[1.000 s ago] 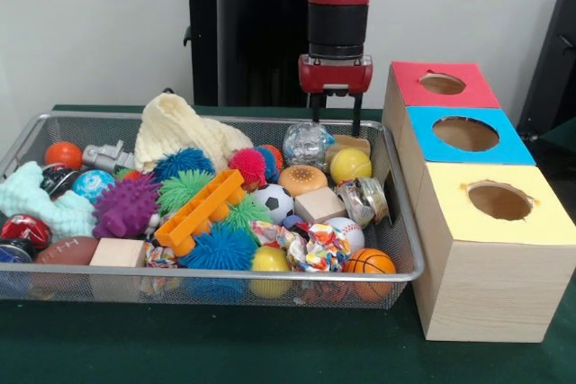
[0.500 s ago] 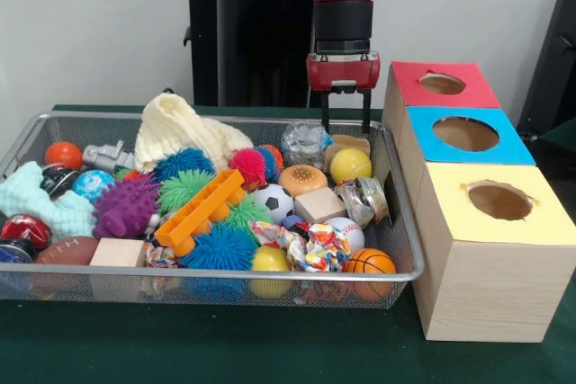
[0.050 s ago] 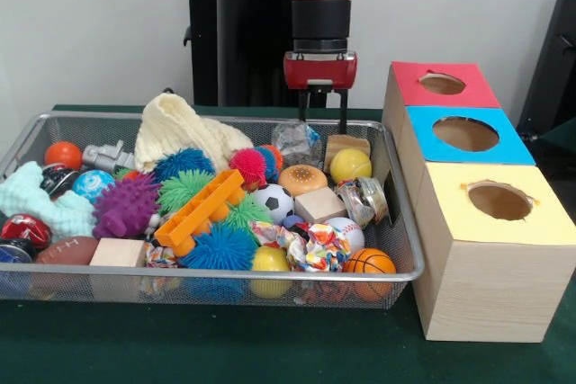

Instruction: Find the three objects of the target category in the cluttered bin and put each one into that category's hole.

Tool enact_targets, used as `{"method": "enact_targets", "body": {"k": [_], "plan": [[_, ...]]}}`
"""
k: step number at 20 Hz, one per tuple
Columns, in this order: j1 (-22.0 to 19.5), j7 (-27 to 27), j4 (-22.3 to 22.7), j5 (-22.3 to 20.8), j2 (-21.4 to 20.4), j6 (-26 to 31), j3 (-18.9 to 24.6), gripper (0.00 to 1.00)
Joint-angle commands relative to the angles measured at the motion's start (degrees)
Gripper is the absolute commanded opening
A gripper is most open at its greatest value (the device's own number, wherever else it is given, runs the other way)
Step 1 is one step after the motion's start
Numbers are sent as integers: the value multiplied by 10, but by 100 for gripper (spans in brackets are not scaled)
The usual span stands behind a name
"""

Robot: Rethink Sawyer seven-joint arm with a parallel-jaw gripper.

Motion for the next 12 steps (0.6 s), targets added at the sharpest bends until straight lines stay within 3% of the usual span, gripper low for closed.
{"method": "enact_targets", "body": {"k": [1, 12], "plan": [[-26, 26, 34, -29, 29, 63, 37, 100], [-32, 25, 24, -26, 39, 54, 38, 100]]}}
